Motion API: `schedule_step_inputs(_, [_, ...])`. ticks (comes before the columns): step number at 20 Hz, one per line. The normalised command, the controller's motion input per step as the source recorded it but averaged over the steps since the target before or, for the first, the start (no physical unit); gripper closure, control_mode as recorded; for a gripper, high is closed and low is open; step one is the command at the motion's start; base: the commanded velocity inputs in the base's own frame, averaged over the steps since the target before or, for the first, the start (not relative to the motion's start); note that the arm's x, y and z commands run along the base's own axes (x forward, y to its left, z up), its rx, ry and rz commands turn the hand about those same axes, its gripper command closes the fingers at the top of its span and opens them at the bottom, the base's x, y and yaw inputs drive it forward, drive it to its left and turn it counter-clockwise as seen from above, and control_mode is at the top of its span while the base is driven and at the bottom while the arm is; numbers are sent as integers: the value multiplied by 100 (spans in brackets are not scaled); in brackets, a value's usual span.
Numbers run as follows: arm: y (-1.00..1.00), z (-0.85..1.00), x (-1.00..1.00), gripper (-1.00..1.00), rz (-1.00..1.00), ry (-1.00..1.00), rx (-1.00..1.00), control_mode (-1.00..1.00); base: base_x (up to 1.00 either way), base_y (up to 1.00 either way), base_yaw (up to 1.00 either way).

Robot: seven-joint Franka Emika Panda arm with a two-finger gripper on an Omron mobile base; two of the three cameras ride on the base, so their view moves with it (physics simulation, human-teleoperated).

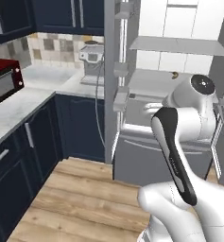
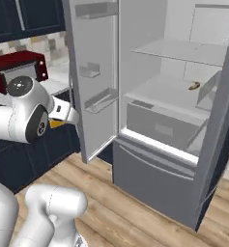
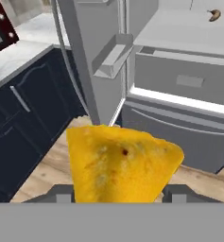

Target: Pick the cheese from the fridge and the cheese grater from the cabinet and place them next to the salad bowl.

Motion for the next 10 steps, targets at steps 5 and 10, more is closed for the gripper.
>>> schedule_step_inputs(5, [0,0,0,100,0,0,0,100,-2,-1,67])
schedule_step_inputs(10, [0,0,0,100,0,0,0,100,1,0,60])
